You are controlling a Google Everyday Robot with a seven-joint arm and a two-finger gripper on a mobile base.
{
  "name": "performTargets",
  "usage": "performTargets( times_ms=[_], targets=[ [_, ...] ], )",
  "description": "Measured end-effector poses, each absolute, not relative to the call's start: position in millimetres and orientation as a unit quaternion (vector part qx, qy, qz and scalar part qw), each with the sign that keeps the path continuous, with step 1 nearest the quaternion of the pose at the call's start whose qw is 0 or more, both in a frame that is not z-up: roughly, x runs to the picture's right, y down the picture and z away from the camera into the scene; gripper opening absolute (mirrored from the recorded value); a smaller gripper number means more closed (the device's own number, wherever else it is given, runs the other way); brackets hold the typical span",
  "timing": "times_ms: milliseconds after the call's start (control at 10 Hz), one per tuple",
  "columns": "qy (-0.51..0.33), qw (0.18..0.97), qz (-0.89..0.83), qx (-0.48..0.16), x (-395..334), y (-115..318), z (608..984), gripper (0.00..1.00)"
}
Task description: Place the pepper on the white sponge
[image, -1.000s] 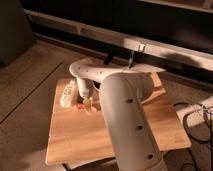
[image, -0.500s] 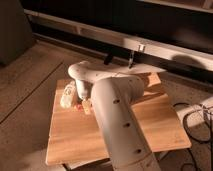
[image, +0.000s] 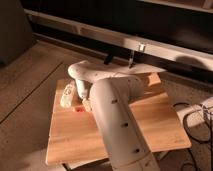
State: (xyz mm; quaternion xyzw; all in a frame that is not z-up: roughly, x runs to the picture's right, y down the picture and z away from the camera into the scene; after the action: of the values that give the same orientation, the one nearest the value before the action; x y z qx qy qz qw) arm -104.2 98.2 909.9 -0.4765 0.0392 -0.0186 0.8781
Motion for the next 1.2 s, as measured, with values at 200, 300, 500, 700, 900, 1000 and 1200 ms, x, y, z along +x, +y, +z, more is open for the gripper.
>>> performTargets(
  times_ms=[200, 300, 500, 700, 900, 1000, 1200],
  targets=[
    [0.042, 0.892, -0.014, -0.450, -101, 71, 895, 0.00],
    [0.048, 0.901, -0.018, -0.431, -100, 53, 884, 0.00],
    [0.085, 0.916, -0.022, -0.392, -76, 16, 854, 0.00],
    [0.129, 0.924, -0.008, -0.359, -45, -6, 833, 0.00],
    [0.149, 0.938, 0.002, -0.314, -36, -27, 818, 0.00],
    [0.146, 0.944, -0.009, -0.297, -47, -33, 809, 0.00],
    [0.145, 0.947, -0.016, -0.287, -54, -35, 804, 0.00]
  ],
)
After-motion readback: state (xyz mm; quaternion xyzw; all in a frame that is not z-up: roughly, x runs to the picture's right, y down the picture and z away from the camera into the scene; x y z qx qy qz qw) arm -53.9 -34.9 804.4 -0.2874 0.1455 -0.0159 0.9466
